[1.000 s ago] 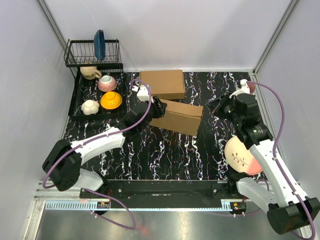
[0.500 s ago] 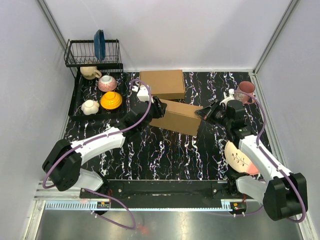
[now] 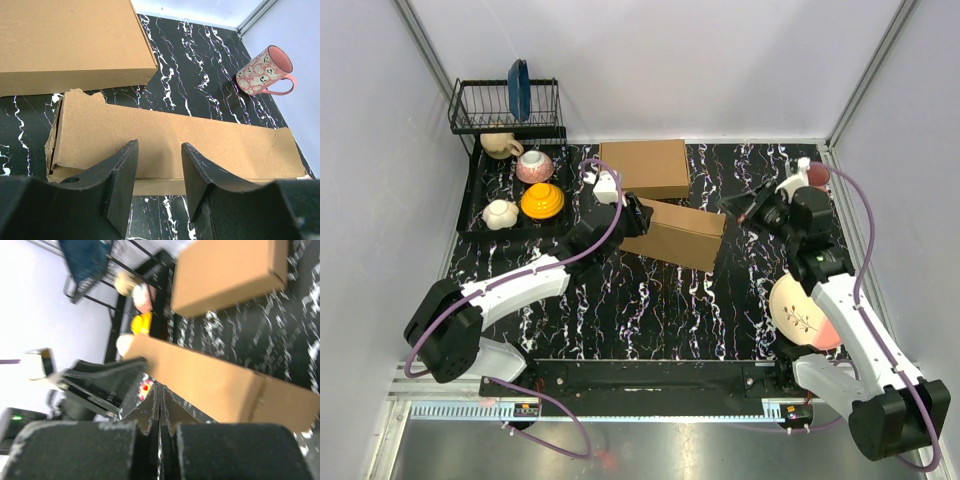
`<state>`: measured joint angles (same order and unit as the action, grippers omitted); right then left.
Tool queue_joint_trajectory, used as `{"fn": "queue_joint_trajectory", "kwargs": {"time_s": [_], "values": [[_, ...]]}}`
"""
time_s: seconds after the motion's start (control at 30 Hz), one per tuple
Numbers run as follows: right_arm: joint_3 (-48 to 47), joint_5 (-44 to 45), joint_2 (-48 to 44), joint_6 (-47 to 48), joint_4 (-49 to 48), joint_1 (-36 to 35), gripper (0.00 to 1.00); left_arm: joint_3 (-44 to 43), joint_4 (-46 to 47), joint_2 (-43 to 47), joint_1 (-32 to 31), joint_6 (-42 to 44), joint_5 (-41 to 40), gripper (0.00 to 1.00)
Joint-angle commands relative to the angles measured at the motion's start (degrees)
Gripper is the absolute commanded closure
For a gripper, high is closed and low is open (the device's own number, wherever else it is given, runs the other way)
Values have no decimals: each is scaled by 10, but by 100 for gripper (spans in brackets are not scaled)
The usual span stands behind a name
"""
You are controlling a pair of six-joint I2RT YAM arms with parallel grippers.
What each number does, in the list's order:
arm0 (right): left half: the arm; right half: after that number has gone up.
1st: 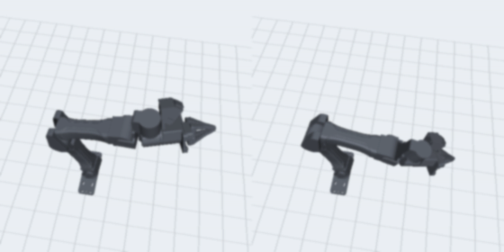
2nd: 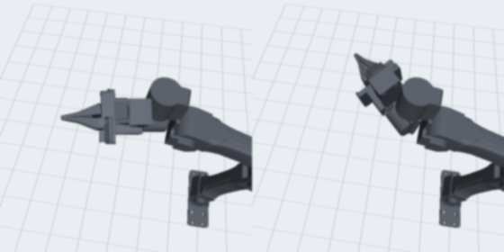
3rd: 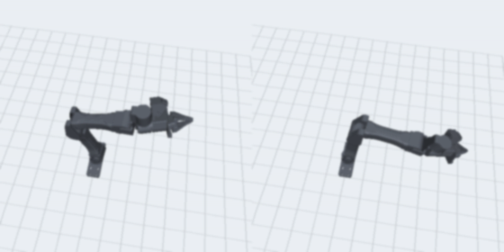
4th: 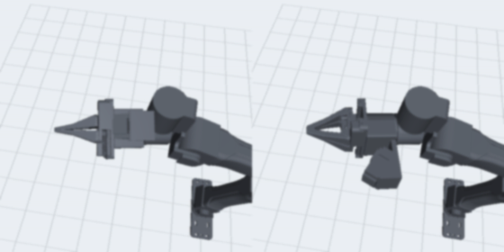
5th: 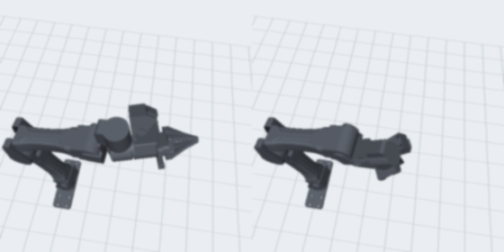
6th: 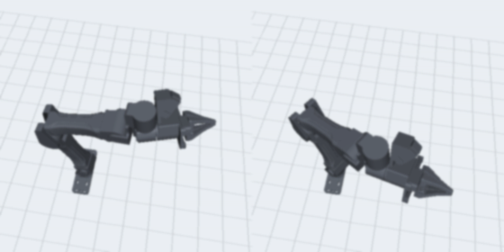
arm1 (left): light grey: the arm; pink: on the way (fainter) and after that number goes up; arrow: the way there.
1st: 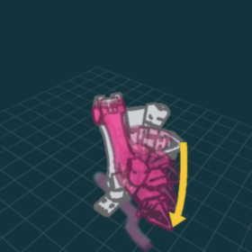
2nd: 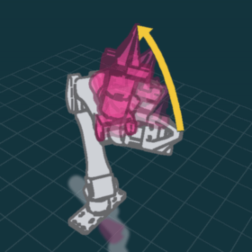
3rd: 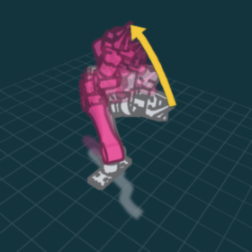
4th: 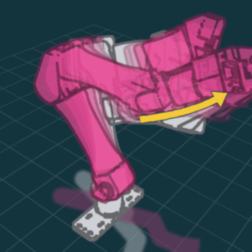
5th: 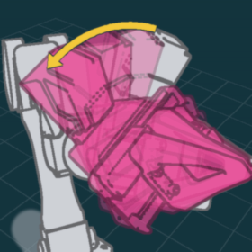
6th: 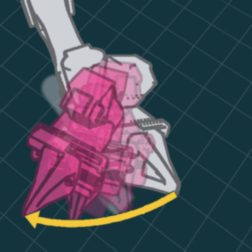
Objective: Fold the paper box
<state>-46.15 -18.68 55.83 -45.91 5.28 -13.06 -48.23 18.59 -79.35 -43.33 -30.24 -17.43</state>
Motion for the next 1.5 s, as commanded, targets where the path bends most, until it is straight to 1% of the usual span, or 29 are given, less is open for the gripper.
{"fn": "queue_joint_trajectory", "kwargs": {"time_s": [0.0, 0.07, 0.1, 0.17, 0.2, 0.23, 0.3, 0.4, 0.6, 0.77, 0.87, 0.93, 0.97, 1.0, 1.03, 1.07, 1.1, 1.13, 1.17, 1.2, 1.23, 1.27, 1.3, 1.33, 1.37, 1.4, 1.43, 1.47], "values": [[-63, 0, 17, 17, -12, 2, 99, 12, -44, -2, 4, 5, -20, 53], [-48, -3, 29, 16, -12, 1, 100, 9, -44, -3, 4, 4, -17, 53], [-26, -1, 43, 14, -10, 2, 100, 9, -44, -4, 5, 4, -16, 53], [-8, 7, 67, 14, 38, 2, 100, 5, -44, -5, 4, 5, -16, 53], [4, 20, 94, 22, 59, 3, 100, 3, -46, -5, 4, 5, -15, 53], [11, 29, 106, 24, 105, 2, 100, 2, -46, -5, 4, 5, -14, 53], [40, 33, 111, 32, 119, 4, 100, 1, -48, -5, 4, 5, -11, 53], [68, 44, 69, 20, 92, 4, 100, -3, -53, 2, 5, 8, -13, 53], [44, 38, 13, 17, 43, 5, 100, -23, -66, 20, 7, 19, -23, 52], [21, 36, 48, 39, 61, 4, 99, -42, -71, 67, 21, 23, -32, 48], [41, 35, 44, 30, 42, 4, 99, -48, -74, 102, 50, 19, -17, 44], [54, 30, 41, 28, 29, 4, 98, -46, -73, 117, 89, 2, 8, 41], [55, 29, 43, 28, 29, 4, 98, -44, -66, 128, 102, -3, 34, 40], [55, 28, 48, 29, 30, 4, 98, -37, -59, 133, 132, -8, 53, 39], [55, 28, 49, 29, 29, 4, 98, -33, -52, 135, 148, -18, 75, 37], [55, 27, 50, 30, 29, 4, 98, -29, -38, 136, 163, -24, 120, 37], [55, 28, 52, 31, 28, 5, 98, -20, -29, 135, 194, -33, 145, 36], [54, 27, 52, 32, 28, 5, 98, -12, -14, 133, 211, -53, 171, 37], [52, 26, 53, 34, 28, 4, 98, -4, 32, 125, 227, -65, 240, 37], [51, 26, 54, 35, 28, 3, 98, 10, 61, 119, 255, -93, 273, 37], [51, 24, 55, 37, 28, 4, 98, 16, 89, 112, 269, -110, 302, 37], [49, 23, 58, 38, 28, 4, 98, 21, 154, 92, 281, -128, 361, 40], [49, 22, 58, 38, 28, 5, 98, 21, 187, 81, 302, -167, 388, 43], [49, 22, 60, 38, 29, 4, 98, 16, 217, 67, 310, -188, 418, 46], [50, 20, 61, 39, 28, 4, 98, 9, 273, 34, 315, -210, 473, 56], [49, 20, 62, 40, 28, 4, 98, -7, 298, 17, 321, -253, 497, 59], [49, 19, 64, 42, 27, 4, 98, -16, 326, -20, 321, -273, 521, 64], [49, 18, 66, 42, 29, 5, 98, -25, 374, -37, 321, -292, 568, 70]]}}
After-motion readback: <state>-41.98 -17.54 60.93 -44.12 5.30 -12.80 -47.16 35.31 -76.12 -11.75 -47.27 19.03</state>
